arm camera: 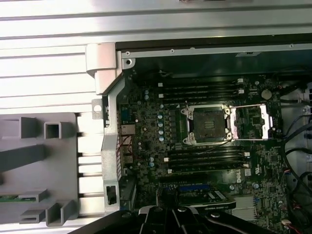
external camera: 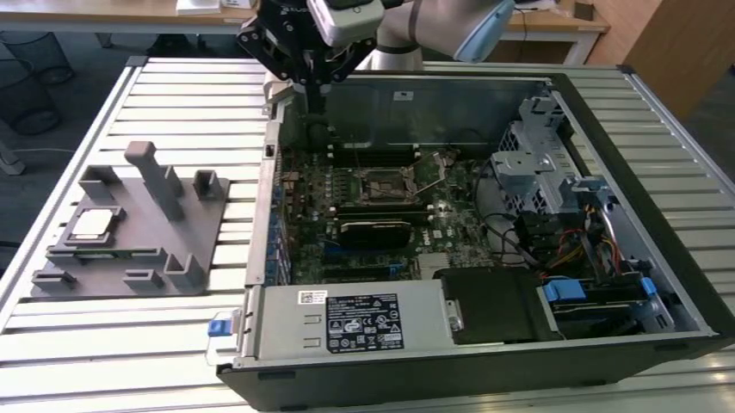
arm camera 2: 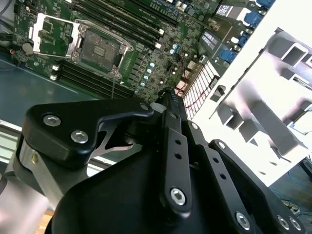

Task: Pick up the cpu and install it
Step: 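Reach for the cpu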

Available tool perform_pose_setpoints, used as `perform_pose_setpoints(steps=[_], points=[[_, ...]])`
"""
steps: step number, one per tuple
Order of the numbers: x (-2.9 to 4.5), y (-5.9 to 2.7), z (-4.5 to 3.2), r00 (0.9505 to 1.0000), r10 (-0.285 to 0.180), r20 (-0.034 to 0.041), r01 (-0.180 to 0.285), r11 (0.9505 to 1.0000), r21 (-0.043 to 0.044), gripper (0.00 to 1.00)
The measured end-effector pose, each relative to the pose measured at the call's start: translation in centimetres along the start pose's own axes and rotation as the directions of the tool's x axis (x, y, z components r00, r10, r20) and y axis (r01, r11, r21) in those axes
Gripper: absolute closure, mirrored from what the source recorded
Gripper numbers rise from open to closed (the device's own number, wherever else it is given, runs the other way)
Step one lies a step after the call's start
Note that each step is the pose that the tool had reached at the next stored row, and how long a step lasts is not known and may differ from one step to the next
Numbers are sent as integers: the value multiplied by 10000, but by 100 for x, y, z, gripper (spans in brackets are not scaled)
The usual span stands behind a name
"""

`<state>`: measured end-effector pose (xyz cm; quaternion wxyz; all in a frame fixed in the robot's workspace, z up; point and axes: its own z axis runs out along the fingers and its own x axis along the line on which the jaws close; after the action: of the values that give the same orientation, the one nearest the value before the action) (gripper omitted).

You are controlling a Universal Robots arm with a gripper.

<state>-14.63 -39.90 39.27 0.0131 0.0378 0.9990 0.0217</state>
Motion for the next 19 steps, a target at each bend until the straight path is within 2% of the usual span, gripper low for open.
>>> perform_pose_setpoints(steps=[19], points=[[157, -11, -1, 10000, 0, 1, 0, 10000, -1, 89]])
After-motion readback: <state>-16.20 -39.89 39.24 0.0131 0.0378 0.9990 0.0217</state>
